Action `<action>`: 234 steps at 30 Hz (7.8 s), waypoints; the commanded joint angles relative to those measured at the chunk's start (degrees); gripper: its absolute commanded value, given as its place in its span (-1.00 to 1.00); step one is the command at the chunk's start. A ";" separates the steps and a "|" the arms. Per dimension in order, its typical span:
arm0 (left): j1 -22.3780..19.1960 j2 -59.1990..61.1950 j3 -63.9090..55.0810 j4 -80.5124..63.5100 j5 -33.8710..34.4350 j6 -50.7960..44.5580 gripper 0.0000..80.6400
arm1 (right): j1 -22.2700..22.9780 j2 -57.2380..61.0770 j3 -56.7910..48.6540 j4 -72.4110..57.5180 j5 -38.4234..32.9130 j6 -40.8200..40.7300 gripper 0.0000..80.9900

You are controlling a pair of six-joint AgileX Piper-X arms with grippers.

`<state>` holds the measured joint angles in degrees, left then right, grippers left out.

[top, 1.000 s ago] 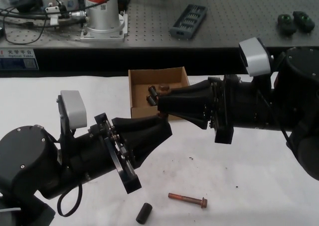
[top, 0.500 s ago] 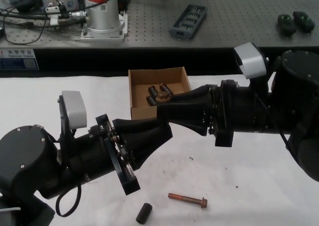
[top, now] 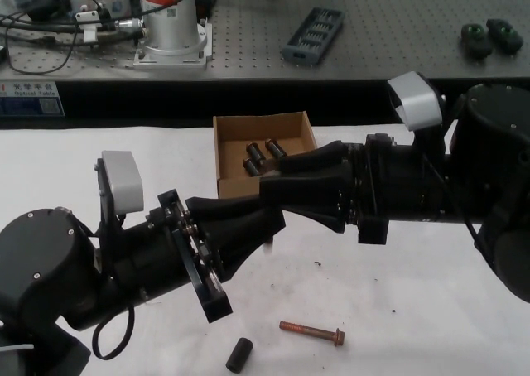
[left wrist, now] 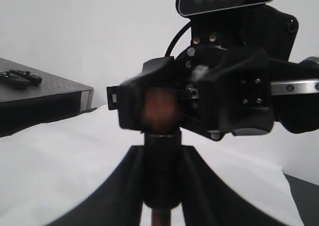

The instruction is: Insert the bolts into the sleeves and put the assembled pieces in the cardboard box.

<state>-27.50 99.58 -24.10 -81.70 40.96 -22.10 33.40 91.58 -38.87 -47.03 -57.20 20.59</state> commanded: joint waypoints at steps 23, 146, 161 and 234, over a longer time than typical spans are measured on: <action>0.50 -0.32 -0.66 0.21 -3.31 -3.81 -0.98 | -9.73 -9.12 -0.18 -11.25 -4.17 21.40 0.24; 0.15 -9.96 -43.46 130.30 -25.88 27.54 -0.98 | -2.55 -55.34 38.87 18.84 28.44 2.25 -0.87; -7.02 -14.95 -25.42 110.50 -20.73 26.67 -0.98 | -2.55 -55.34 38.87 17.22 30.78 12.43 -0.87; -18.84 6.67 -41.41 113.02 -27.47 68.60 -0.25 | -2.55 -55.34 38.87 26.92 32.19 5.48 -0.87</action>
<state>-45.00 106.35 -64.38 31.22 13.00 46.55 30.78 36.86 0.44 -20.31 -25.09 26.50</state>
